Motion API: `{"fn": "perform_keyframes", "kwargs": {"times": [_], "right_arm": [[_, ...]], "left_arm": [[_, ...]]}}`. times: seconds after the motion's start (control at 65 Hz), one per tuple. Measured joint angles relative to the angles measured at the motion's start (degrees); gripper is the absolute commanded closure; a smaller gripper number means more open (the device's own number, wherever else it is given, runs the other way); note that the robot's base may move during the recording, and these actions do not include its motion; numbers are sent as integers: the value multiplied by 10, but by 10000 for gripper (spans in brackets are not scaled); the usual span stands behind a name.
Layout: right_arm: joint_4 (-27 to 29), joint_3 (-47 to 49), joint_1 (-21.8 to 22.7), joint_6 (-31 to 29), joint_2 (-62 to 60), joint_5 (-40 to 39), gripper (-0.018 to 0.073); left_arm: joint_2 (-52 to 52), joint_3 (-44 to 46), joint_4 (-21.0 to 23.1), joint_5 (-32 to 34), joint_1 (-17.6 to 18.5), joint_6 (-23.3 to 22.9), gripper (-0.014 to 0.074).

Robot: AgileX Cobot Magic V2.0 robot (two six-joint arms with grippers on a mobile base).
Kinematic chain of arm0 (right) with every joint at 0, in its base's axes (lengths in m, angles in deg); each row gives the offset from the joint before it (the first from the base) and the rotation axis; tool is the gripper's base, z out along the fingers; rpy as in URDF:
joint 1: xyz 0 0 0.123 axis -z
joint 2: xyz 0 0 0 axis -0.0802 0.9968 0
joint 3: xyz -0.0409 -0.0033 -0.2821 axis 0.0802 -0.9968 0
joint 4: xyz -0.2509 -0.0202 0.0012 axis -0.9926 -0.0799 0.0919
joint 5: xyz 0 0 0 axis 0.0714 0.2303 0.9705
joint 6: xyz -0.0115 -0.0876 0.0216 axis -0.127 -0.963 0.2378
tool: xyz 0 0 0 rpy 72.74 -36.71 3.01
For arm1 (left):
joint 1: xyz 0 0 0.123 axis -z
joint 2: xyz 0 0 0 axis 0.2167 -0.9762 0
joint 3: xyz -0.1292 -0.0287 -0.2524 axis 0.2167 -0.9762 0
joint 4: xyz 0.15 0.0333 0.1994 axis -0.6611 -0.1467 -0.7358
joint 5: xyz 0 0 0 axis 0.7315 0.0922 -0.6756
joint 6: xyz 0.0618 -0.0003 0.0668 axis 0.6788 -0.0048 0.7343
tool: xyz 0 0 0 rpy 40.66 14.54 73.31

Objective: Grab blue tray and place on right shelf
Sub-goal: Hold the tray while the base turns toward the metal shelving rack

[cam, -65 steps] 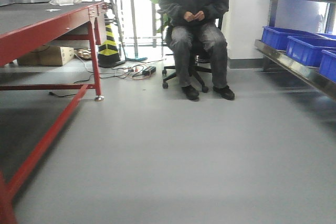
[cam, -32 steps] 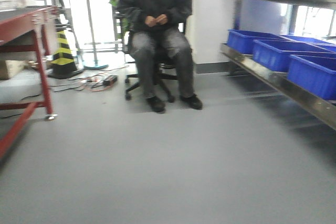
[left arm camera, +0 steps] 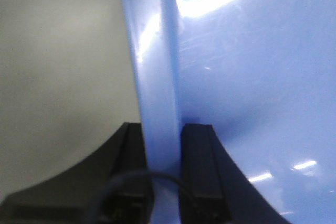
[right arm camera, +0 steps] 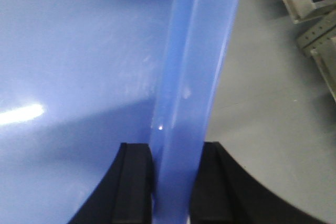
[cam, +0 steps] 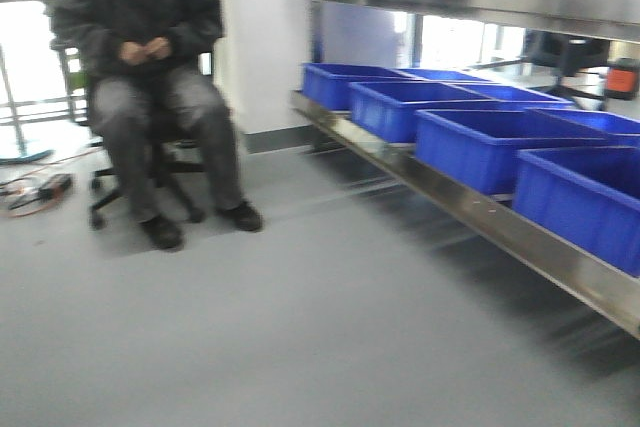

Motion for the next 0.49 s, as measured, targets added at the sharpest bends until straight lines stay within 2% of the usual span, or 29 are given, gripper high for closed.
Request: {"fn": "perform_keyframes", "kwargs": {"times": [0.492], "right_arm": [[0,0,0,0,0,0,503]], "left_arm": [[0,0,1,0,0,0,645]]}}
